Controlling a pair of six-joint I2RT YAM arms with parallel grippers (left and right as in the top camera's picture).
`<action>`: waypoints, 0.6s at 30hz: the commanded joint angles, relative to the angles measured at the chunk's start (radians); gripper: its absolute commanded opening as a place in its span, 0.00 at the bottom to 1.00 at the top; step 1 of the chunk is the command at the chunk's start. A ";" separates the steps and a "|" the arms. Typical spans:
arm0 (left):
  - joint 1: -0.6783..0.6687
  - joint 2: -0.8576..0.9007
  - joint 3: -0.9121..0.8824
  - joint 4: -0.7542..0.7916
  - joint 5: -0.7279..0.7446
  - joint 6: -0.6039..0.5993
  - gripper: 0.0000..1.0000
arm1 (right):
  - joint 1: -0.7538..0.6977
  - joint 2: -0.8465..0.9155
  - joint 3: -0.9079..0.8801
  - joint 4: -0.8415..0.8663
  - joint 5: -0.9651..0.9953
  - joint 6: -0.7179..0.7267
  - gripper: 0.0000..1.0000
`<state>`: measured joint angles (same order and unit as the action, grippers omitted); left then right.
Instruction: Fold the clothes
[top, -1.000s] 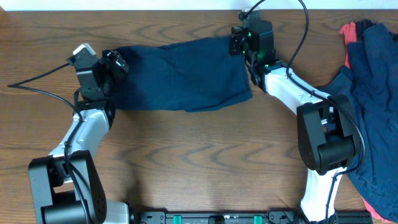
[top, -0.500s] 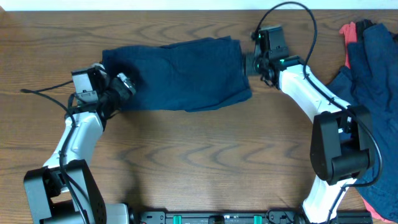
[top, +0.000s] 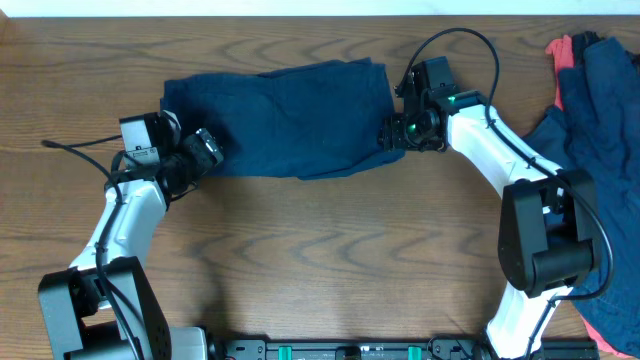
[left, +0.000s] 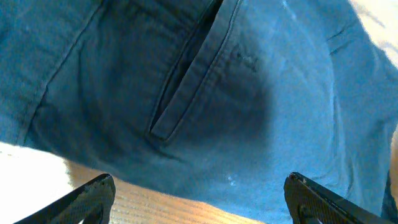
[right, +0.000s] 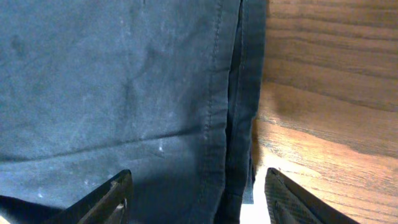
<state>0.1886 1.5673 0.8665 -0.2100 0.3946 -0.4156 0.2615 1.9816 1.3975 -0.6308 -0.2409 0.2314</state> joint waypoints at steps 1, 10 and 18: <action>0.000 -0.002 0.006 -0.014 0.013 0.019 0.88 | 0.011 0.030 -0.012 0.003 -0.018 0.011 0.65; 0.000 -0.002 0.006 -0.035 0.013 0.019 0.88 | 0.028 0.132 -0.012 0.014 -0.018 0.023 0.52; 0.000 -0.002 0.006 -0.095 0.013 0.019 0.82 | 0.022 0.138 -0.012 -0.036 -0.013 0.027 0.01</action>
<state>0.1886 1.5673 0.8665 -0.2893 0.3981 -0.4145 0.2810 2.0911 1.3975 -0.6430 -0.2573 0.2527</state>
